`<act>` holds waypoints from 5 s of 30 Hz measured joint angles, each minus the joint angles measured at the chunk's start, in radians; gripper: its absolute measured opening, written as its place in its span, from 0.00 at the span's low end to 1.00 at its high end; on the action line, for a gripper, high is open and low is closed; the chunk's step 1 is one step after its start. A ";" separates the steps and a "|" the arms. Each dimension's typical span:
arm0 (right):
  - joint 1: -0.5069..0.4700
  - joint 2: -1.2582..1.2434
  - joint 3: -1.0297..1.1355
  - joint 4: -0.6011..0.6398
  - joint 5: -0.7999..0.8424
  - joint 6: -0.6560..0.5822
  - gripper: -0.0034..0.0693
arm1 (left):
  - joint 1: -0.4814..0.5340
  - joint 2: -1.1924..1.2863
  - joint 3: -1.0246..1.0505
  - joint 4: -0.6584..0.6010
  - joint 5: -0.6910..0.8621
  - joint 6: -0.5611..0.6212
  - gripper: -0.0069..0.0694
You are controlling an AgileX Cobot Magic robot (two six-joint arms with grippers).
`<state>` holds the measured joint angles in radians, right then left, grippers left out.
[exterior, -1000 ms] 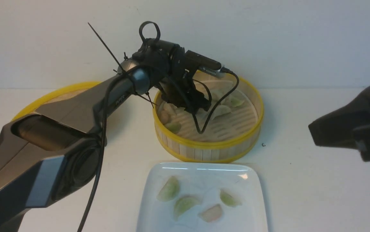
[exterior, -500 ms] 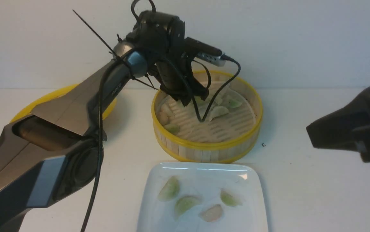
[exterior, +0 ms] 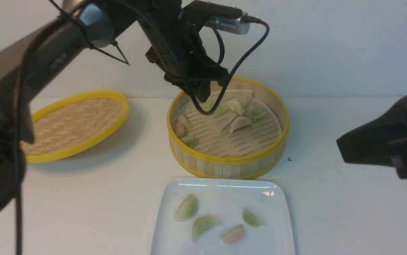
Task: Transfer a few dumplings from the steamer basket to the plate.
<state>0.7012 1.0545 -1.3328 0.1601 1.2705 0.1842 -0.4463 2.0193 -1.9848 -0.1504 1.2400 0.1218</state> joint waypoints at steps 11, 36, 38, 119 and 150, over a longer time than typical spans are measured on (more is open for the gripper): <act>0.000 0.000 0.006 -0.037 0.001 -0.015 0.03 | -0.056 -0.257 0.678 -0.073 -0.077 0.046 0.30; 0.000 -0.005 0.015 -0.045 0.001 -0.021 0.03 | -0.178 -0.199 0.735 -0.065 -0.171 0.042 0.61; 0.000 -0.028 0.016 -0.076 -0.007 -0.015 0.03 | -0.179 -0.257 0.728 -0.056 -0.156 0.039 0.46; 0.000 -1.075 0.691 -0.654 -0.970 0.352 0.03 | 0.319 -1.931 1.748 0.139 -0.806 -0.098 0.08; 0.000 -1.075 0.693 -0.654 -0.961 0.365 0.03 | 0.371 -2.029 2.010 0.132 -0.850 -0.089 0.08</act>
<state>0.7012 -0.0207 -0.6401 -0.4940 0.3091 0.5495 -0.0751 -0.0101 0.0248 -0.0188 0.3901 0.0327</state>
